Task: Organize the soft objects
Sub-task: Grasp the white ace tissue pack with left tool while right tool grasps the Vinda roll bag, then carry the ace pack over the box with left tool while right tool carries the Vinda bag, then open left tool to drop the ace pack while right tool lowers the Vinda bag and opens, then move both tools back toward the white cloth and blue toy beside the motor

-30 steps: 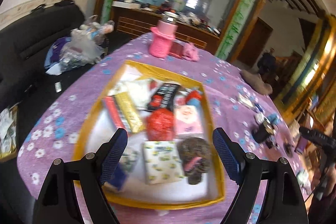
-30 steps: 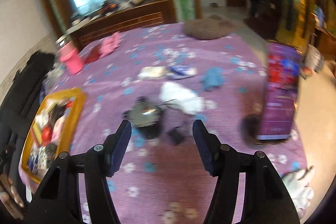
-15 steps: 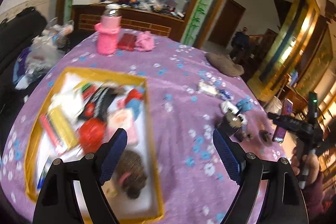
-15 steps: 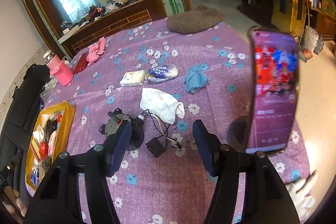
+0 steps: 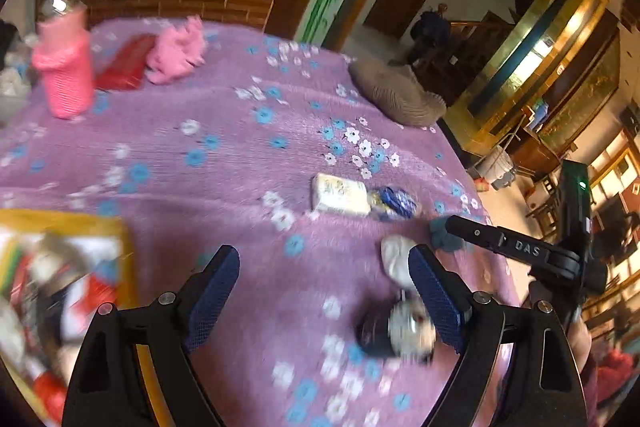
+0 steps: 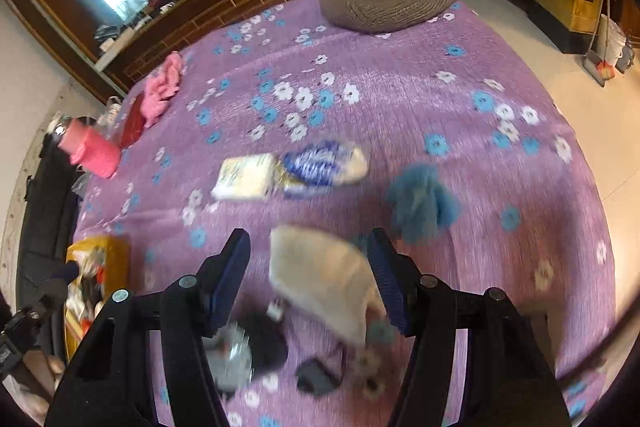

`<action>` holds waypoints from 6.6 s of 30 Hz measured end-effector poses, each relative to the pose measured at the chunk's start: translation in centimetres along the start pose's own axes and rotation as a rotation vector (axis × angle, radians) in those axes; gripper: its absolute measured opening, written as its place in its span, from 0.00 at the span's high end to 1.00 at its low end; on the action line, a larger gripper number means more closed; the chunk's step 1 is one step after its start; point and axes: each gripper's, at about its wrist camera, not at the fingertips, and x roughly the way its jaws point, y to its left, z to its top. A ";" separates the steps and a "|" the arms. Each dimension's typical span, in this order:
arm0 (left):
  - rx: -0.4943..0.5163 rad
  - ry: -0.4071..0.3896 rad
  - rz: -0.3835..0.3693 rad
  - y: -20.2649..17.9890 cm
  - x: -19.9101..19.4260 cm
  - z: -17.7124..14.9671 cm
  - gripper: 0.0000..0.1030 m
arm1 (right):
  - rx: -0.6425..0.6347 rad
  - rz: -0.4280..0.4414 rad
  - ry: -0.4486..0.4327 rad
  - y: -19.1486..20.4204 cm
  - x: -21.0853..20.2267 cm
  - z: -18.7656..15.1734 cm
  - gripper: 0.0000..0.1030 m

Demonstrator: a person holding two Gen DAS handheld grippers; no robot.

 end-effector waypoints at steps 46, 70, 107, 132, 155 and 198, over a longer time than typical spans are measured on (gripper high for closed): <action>0.103 0.043 0.029 0.0 4.3 -5.6 0.42 | -0.061 -0.128 0.167 0.7 8.6 5.2 0.41; -0.270 -0.206 0.191 14.6 -14.4 -16.0 0.41 | -0.206 -0.021 0.030 6.9 0.4 1.4 0.40; -0.292 -0.045 0.388 23.7 -6.3 -6.3 0.37 | -0.768 0.299 0.184 28.4 -0.5 -21.9 0.39; -0.274 -0.260 0.290 19.6 -18.2 -14.6 0.19 | -0.919 0.357 0.261 33.3 1.5 -28.2 0.36; -0.286 -0.342 0.278 17.1 -21.0 -19.6 0.18 | -0.629 0.438 0.159 26.3 -2.6 -22.6 0.32; 0.116 -0.228 0.539 1.5 -9.0 -17.9 0.17 | 0.122 0.089 0.293 -1.1 5.2 -3.4 0.29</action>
